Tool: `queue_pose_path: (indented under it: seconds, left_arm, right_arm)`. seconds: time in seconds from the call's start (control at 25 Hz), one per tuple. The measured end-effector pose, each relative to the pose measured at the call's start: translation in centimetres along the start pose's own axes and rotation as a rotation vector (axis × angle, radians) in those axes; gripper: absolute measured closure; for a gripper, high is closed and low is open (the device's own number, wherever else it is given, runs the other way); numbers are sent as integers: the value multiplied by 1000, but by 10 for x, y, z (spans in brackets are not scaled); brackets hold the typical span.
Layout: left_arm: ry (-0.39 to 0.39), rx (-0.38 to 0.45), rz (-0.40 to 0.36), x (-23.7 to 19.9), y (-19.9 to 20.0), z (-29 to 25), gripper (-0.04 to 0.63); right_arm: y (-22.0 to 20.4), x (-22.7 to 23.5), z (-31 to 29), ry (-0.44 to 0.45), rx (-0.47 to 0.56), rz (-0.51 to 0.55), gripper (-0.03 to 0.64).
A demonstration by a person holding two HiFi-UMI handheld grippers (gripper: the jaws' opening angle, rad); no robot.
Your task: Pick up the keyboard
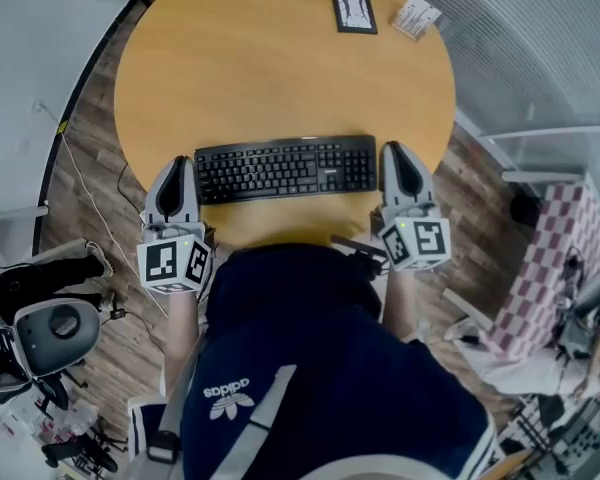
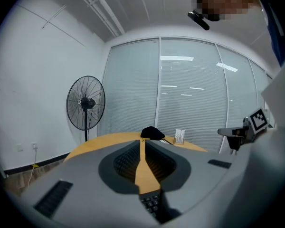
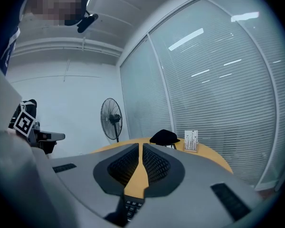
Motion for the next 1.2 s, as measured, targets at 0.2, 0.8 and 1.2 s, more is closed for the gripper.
queue_pose_path:
  seconds: [0.2,0.8,1.2]
  left_arm:
    - [-13,-89,31,-7,-7,-20,545]
    - [-16,-401,131,-42,-77,-67,434]
    - [-20,-611,228,-58,-132,-84,408]
  right_arm:
    - [-5,15,-8,-26,-24,-6,602]
    - [-79,50,-61,40,-378,-147,490]
    - [-119,65,-93,38,-524,-172,448]
Point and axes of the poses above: the fingertips, and each gripper's own axes: z backward along the fingers, x to its right, y out of its top, the point moved 6 cm from there along z, backward along the fingers, and after that the axes turned 8 degrees about -x, right-handed, at the moved point
